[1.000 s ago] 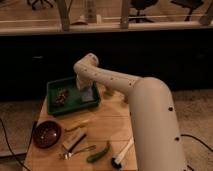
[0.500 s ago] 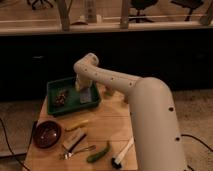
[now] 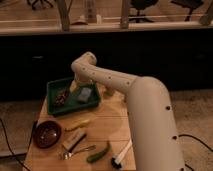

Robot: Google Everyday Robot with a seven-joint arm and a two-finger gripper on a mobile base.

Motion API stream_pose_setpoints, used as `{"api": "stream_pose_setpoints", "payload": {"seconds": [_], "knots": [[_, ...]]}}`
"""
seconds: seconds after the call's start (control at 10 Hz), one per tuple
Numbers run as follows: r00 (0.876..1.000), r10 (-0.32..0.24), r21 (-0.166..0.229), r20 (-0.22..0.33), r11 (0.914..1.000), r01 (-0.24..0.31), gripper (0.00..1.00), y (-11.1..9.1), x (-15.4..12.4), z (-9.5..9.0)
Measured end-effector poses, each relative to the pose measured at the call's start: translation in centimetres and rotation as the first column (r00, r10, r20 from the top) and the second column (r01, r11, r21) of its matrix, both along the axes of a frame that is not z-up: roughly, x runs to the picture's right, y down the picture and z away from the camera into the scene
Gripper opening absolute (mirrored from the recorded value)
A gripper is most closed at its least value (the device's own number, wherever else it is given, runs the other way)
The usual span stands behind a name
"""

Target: Place sponge in tray

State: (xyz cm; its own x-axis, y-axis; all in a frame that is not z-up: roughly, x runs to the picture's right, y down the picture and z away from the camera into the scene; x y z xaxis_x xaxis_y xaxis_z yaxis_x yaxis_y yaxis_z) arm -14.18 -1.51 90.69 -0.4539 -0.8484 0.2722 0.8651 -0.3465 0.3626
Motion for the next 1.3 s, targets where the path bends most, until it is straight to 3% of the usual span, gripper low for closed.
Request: {"api": "stream_pose_setpoints", "payload": {"seconds": [1.3], "knots": [[1.0, -0.003, -0.002, -0.013, 1.0, 0.003, 0.8, -0.63, 0.09, -0.09]]}}
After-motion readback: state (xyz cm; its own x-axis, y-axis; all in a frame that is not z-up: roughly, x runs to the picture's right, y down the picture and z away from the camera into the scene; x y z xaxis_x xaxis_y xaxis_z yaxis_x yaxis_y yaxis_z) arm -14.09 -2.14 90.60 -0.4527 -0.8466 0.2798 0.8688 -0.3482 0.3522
